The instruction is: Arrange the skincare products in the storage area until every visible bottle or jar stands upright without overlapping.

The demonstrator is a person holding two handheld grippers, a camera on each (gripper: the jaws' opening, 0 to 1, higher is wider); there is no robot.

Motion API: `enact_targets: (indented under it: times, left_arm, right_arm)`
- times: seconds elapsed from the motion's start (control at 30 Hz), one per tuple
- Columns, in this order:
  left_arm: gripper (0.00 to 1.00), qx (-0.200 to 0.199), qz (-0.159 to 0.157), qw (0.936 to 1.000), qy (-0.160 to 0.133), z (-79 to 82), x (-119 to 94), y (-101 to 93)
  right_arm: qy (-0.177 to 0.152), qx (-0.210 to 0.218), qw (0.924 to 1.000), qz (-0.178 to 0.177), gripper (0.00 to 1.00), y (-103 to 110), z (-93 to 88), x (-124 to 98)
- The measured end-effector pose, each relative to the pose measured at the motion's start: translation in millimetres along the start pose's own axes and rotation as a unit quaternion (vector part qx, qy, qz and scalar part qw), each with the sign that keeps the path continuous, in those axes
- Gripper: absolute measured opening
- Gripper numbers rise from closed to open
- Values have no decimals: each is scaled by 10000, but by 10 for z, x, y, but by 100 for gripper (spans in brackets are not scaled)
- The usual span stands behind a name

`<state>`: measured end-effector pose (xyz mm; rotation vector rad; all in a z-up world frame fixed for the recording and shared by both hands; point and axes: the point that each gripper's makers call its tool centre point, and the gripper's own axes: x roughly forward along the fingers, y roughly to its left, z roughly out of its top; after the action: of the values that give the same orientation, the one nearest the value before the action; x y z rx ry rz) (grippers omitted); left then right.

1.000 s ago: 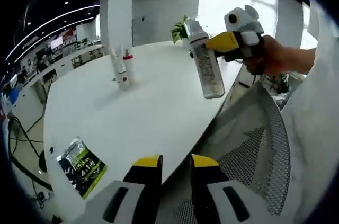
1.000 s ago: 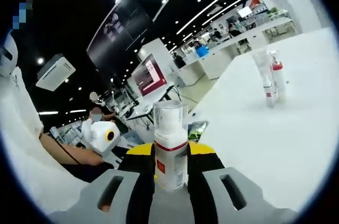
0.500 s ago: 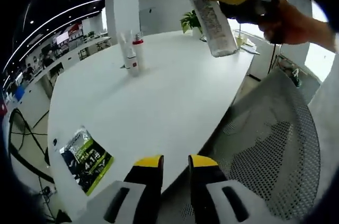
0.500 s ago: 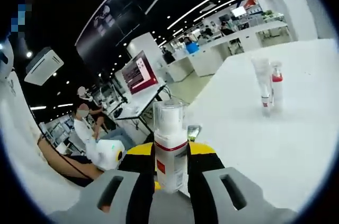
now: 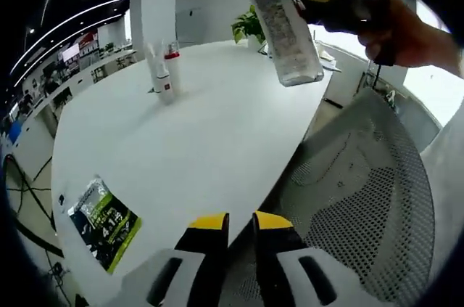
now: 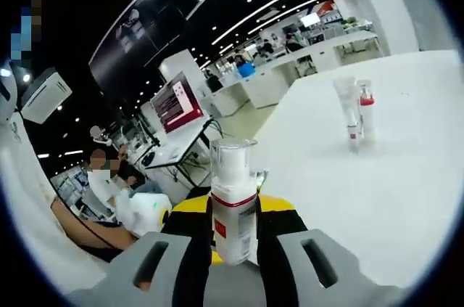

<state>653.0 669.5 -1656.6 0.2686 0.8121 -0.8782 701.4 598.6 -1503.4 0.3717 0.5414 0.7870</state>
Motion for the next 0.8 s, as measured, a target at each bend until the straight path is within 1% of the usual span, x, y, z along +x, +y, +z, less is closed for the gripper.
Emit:
enact_targets:
  times: [0.03, 0.13, 0.2, 0.23, 0.27, 0.3, 0.43, 0.5, 0.53, 0.6, 0.67, 0.7, 0.8]
  left_arm:
    - [14, 95, -10, 9999, 126, -52, 11, 8]
    - [14, 225, -3, 9995, 212, -103, 52, 12]
    - [14, 201, 31, 9994, 266, -140, 108, 34]
    - [14, 141, 112, 9994, 308, -158, 119, 76]
    - [14, 97, 301, 9989, 355, -173, 107, 148]
    - [14, 137, 437, 9985, 288, -151, 98, 215]
    - [14, -30, 589, 9982, 53, -80, 58, 295]
    - [14, -260, 713, 9971, 10, -70, 51, 357]
    - [14, -260, 834, 9962, 15, -75, 41, 411]
    - [14, -271, 983, 9948, 43, -90, 37, 459]
    - [14, -160, 1089, 9938, 147, -128, 43, 471]
    - [14, -98, 1128, 9933, 209, -144, 48, 476]
    - [14, -109, 1225, 9922, 214, -147, 60, 507]
  right_arm:
    - [10, 7, 10000, -11, 20, 3, -2, 0]
    - [-44, -83, 9999, -71, 20, 11, 57, -19]
    - [-107, -100, 9998, -109, 20, -19, 97, -25]
    - [-131, -93, 9998, -132, 20, -51, 120, -25]
    - [-142, -84, 9998, -146, 20, -72, 132, -23]
    - [-154, -72, 9997, -153, 20, -102, 146, -19]
    - [-123, -24, 9998, -128, 20, -195, 146, 12]
    - [-69, 0, 9999, -82, 20, -236, 139, 25]
    - [-46, -19, 10000, -53, 20, -244, 140, 27]
    - [27, -95, 9999, 56, 20, -265, 144, 24]
    - [127, -168, 9994, 281, 20, -269, 131, 17]
    - [176, -294, 9986, 392, 20, -280, 124, 10]
    - [329, -616, 9965, 452, 20, -380, 91, -14]
